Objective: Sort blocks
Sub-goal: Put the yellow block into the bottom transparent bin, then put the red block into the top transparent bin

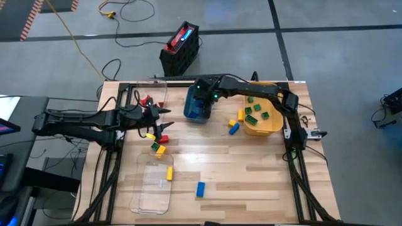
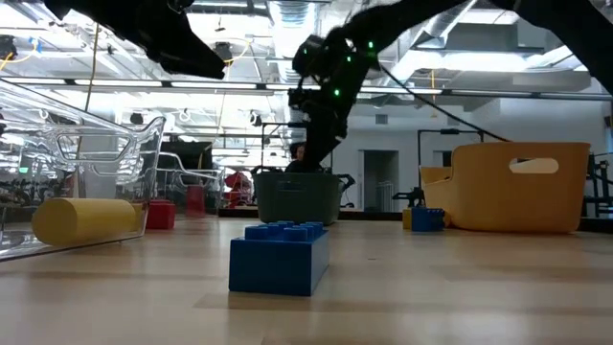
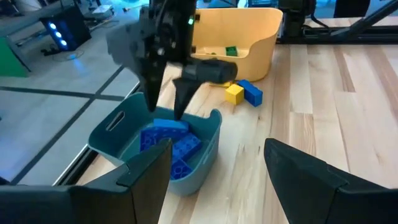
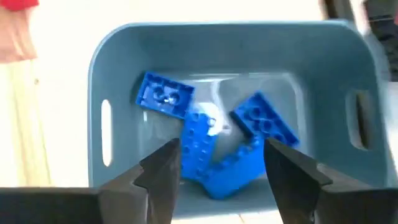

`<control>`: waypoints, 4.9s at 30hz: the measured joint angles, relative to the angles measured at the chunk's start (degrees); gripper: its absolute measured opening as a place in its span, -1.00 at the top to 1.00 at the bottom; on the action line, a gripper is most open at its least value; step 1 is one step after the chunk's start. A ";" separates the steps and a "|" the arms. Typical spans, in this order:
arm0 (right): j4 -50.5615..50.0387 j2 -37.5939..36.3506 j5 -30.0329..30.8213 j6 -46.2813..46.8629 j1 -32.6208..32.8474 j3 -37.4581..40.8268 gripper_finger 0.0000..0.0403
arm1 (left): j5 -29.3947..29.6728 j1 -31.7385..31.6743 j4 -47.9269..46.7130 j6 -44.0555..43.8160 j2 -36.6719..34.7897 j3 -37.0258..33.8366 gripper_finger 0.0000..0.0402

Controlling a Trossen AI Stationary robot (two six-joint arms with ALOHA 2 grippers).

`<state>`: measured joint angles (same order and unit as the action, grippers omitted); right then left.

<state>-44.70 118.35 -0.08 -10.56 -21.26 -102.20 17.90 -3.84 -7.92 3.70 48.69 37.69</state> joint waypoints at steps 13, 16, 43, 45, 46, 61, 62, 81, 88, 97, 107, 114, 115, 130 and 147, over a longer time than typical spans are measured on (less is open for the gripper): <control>-30.21 -7.72 4.68 -0.92 1.75 -1.66 -0.15 | 2.85 -0.02 -4.69 0.75 -3.20 0.02 -0.24; -33.05 -7.52 4.70 -0.07 0.69 -1.04 -0.16 | 2.92 -0.02 -4.43 0.76 -3.40 0.02 -0.24; -16.28 -7.24 5.22 13.84 3.94 21.56 -0.16 | 2.87 0.00 -4.37 1.84 -3.37 0.02 -0.24; -15.76 -7.26 5.40 14.03 3.94 22.31 -0.16 | 2.87 0.00 -4.37 2.02 -3.37 0.02 -0.24; -15.17 -7.26 5.57 14.01 3.92 22.74 -0.16 | 2.87 0.00 -4.40 2.30 -3.37 0.02 -0.24; -8.16 -7.26 5.77 11.98 3.88 27.57 0.08 | 2.85 0.00 -3.02 4.01 -3.34 0.02 -0.24; -8.22 -7.26 5.77 11.97 3.88 27.57 0.17 | 2.85 0.00 -2.61 4.02 -3.34 0.02 -0.24; -4.40 -11.08 3.52 8.87 11.37 17.82 0.56 | 2.85 0.00 -1.66 4.03 -3.34 0.02 -0.24; 3.58 -13.20 -4.13 9.89 16.61 17.82 0.56 | 2.85 0.00 -1.58 3.98 -3.37 0.02 -0.24; 8.70 -15.45 -4.74 10.53 23.44 14.62 0.56 | 2.81 0.97 0.94 2.79 -4.93 0.04 -0.24; 28.18 -13.18 -4.50 5.26 29.57 13.69 0.56 | 1.58 5.55 -5.35 5.72 -15.69 0.11 -0.24; 42.57 -5.64 -9.59 3.55 30.21 13.70 0.57 | -4.71 6.59 -8.96 6.14 -21.91 0.11 -0.24; 45.45 -4.14 -10.21 3.51 30.21 13.73 0.57 | -4.84 6.58 -8.96 6.11 -22.21 0.11 -0.24; 53.13 10.04 -13.47 -1.51 30.13 3.13 0.34 | -4.84 6.56 -9.40 4.31 -22.45 0.04 -0.24; 27.48 -1.61 -3.70 -5.57 24.44 -2.45 -0.24 | -4.08 6.56 -3.24 5.01 -20.43 -2.28 -0.24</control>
<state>-17.22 116.74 -3.78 -16.13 3.18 -104.65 13.82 2.72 -11.16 8.70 28.26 35.41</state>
